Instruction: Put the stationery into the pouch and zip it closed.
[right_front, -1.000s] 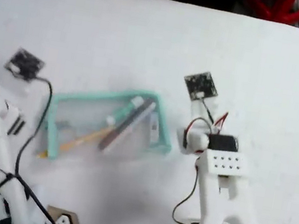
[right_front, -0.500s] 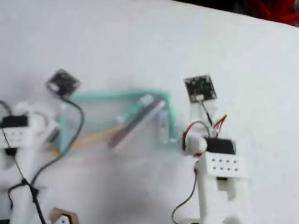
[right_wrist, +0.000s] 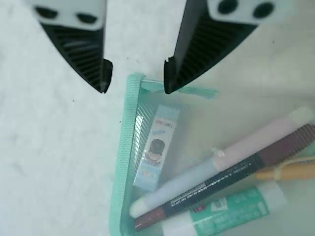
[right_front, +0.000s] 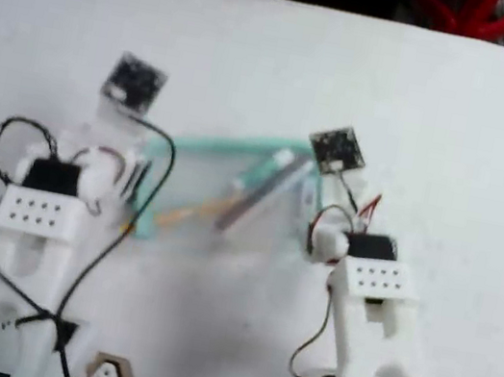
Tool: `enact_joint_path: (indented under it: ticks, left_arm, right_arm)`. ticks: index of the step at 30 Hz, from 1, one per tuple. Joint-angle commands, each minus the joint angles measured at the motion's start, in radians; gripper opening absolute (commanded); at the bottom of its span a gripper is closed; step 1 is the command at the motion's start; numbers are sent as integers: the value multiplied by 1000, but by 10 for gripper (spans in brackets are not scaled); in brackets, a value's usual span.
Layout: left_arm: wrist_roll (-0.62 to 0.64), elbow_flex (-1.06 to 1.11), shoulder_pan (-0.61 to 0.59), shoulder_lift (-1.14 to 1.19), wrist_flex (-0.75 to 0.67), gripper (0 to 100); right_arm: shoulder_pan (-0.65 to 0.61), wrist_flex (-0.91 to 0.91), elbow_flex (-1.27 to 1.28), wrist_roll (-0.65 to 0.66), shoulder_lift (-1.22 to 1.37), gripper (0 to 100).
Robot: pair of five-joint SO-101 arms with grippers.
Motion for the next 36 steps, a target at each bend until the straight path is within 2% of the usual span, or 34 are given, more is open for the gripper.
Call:
enact_joint_path:
  ticks: [1, 3, 5, 9, 12, 17, 22, 25, 29, 32, 36]
  left_arm:
    - [58, -153, 116, -8, 51, 177]
    - [58, -229, 166, -8, 126, 177]
    - [57, -315, 148, -8, 226, 177]
    - [58, -442, -50, -8, 416, 177]
    - [58, -410, -228, -10, 460, 177]
    - [58, -201, -423, -10, 298, 177]
    - [80, 29, -487, -10, 94, 177]
    - [170, 141, -542, -10, -2, 177]
    - [164, 218, -668, -8, -81, 177]
    - [149, 270, -766, -4, -130, 177]
    - [149, 361, -809, -8, -212, 177]
  right_arm:
    - [1, -24, -6, -6, -12, 180]
    - [21, -24, -6, -6, -12, 180]
    - [39, -24, -6, -6, -13, 180]
    - [24, -27, -6, -15, -21, 182]
    - [-48, 27, -38, -11, -51, 183]
    - [-232, 160, -133, -6, -127, 203]
    - [-493, 315, -269, -40, -130, 389]
    - [-647, 326, -342, -138, -130, 431]
    - [-817, 269, -399, -221, -74, 432]
    - [-839, 203, -433, -252, 45, 432]
    - [-840, 119, -497, -295, 245, 432]
